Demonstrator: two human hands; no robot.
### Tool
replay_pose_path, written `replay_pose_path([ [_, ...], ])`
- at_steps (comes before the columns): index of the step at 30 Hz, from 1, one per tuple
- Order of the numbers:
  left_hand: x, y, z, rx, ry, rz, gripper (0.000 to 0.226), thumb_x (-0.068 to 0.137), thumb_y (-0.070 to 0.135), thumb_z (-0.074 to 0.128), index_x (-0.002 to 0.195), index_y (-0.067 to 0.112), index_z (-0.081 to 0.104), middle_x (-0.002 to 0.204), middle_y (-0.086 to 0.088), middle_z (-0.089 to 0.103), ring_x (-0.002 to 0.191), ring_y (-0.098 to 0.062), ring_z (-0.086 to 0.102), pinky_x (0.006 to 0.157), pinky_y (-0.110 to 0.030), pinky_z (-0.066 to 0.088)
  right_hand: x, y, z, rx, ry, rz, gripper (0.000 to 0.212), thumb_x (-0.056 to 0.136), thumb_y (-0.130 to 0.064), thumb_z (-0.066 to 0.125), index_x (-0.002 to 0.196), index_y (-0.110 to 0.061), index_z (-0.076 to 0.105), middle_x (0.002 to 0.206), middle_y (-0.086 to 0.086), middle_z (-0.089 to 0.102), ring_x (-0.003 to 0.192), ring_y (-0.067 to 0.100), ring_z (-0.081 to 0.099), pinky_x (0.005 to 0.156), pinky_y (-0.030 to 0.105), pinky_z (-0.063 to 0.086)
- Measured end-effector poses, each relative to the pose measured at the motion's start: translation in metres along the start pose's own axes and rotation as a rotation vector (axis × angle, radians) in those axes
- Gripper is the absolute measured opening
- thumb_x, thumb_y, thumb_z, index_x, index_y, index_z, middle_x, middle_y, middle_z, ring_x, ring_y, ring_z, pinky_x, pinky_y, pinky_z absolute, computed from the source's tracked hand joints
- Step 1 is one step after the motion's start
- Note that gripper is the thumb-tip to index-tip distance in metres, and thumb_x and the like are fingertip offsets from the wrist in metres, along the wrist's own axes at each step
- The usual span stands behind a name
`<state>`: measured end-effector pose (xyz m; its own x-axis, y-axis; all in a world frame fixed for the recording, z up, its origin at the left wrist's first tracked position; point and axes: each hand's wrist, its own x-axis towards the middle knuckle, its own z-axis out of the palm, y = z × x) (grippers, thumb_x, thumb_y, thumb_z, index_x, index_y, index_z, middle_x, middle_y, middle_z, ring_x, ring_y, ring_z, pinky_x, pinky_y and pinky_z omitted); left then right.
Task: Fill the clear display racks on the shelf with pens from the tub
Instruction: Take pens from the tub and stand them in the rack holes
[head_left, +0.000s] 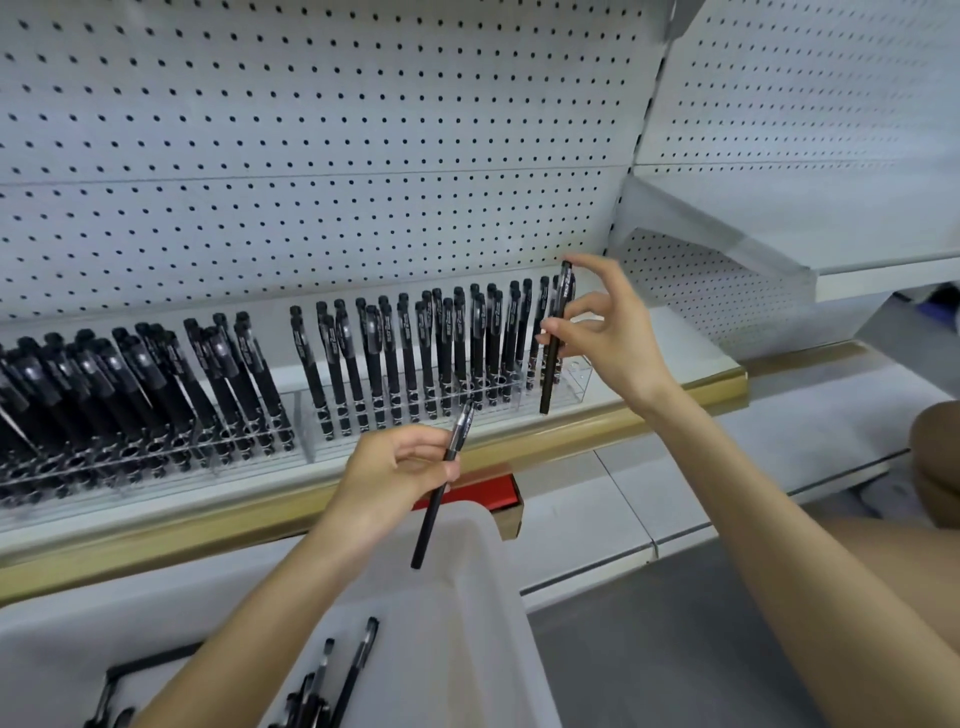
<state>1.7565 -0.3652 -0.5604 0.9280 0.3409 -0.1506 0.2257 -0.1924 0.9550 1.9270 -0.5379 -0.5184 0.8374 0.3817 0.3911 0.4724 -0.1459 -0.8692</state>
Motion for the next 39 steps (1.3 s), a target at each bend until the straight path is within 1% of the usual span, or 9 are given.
replay_pose_path([
  [4,0.004,0.003,0.003,-0.013,0.050,0.006,0.016,0.081,0.011,0.073,0.093,0.022,0.071,0.088,0.004,0.071,0.087,-0.011,0.068,0.087,-0.029,0.051,0.009,0.001,0.001,0.063,0.133,-0.068,0.050,0.083,-0.004,0.071,0.122,-0.027,0.049,0.079,0.018,0.063,0.077,0.029,0.070,0.077,0.046,0.057],
  [6,0.008,0.005,0.006,0.027,0.082,0.043,0.016,0.081,0.013,0.074,0.091,0.024,0.069,0.088,0.007,0.071,0.085,-0.007,0.067,0.079,-0.022,0.050,0.014,0.000,0.002,0.052,0.183,-0.098,0.048,0.083,-0.007,0.072,0.116,-0.034,0.049,0.084,0.019,0.063,0.076,0.026,0.070,0.079,0.050,0.056],
  [10,0.012,0.008,0.008,0.116,0.119,0.086,0.012,0.078,0.021,0.077,0.082,0.026,0.067,0.084,0.014,0.069,0.070,0.007,0.063,0.059,-0.012,0.040,0.022,-0.002,0.002,-0.031,0.250,-0.183,0.051,0.081,-0.013,0.076,0.109,-0.044,0.048,0.086,-0.002,0.060,0.073,0.011,0.067,0.079,0.042,0.057],
  [14,0.012,0.003,0.008,0.008,0.069,0.058,0.008,0.080,0.013,0.074,0.076,0.019,0.070,0.077,0.005,0.072,0.079,-0.008,0.070,0.081,-0.031,0.052,0.021,0.007,0.007,-0.155,0.228,-0.254,0.052,0.080,-0.020,0.077,0.108,-0.050,0.045,0.085,-0.010,0.061,0.076,0.004,0.065,0.081,0.031,0.055],
  [17,0.012,-0.001,0.009,-0.084,0.041,0.006,0.004,0.083,0.008,0.070,0.086,0.011,0.068,0.079,-0.003,0.072,0.075,-0.018,0.073,0.081,-0.042,0.057,0.021,0.018,0.009,-0.143,0.239,-0.275,0.052,0.078,-0.020,0.078,0.107,-0.048,0.046,0.083,-0.011,0.062,0.078,0.008,0.064,0.080,0.028,0.054],
  [23,0.012,-0.007,0.008,-0.117,0.036,-0.019,0.004,0.084,0.006,0.068,0.087,0.008,0.067,0.081,-0.007,0.072,0.072,-0.018,0.073,0.070,-0.031,0.058,0.016,0.038,0.017,-0.176,0.120,-0.256,0.046,0.078,-0.013,0.078,0.111,-0.033,0.053,0.093,-0.014,0.058,0.080,0.011,0.063,0.075,0.017,0.052],
  [29,0.012,-0.009,0.008,-0.136,0.036,-0.019,0.005,0.085,0.004,0.068,0.089,0.006,0.066,0.083,-0.009,0.072,0.072,-0.018,0.073,0.066,-0.028,0.058,0.016,0.048,0.014,-0.299,0.079,-0.333,0.046,0.077,-0.013,0.078,0.116,-0.025,0.058,0.092,-0.004,0.058,0.081,0.010,0.059,0.074,0.024,0.053],
  [34,0.012,-0.008,0.010,-0.139,0.022,-0.025,0.005,0.085,0.005,0.067,0.090,0.006,0.066,0.085,-0.009,0.072,0.072,-0.016,0.073,0.060,-0.018,0.053,0.020,0.049,0.011,-0.365,0.039,-0.333,0.051,0.076,-0.015,0.078,0.118,-0.033,0.056,0.091,-0.005,0.052,0.076,0.010,0.046,0.070,0.019,0.041],
  [39,0.012,-0.007,0.011,-0.166,0.028,-0.029,0.005,0.086,0.005,0.066,0.090,0.007,0.066,0.086,-0.009,0.072,0.073,-0.017,0.073,0.063,-0.022,0.057,0.021,0.046,0.010,-0.371,0.017,-0.312,0.052,0.077,-0.017,0.078,0.121,-0.035,0.055,0.094,-0.003,0.052,0.076,0.005,0.044,0.071,0.017,0.039],
])
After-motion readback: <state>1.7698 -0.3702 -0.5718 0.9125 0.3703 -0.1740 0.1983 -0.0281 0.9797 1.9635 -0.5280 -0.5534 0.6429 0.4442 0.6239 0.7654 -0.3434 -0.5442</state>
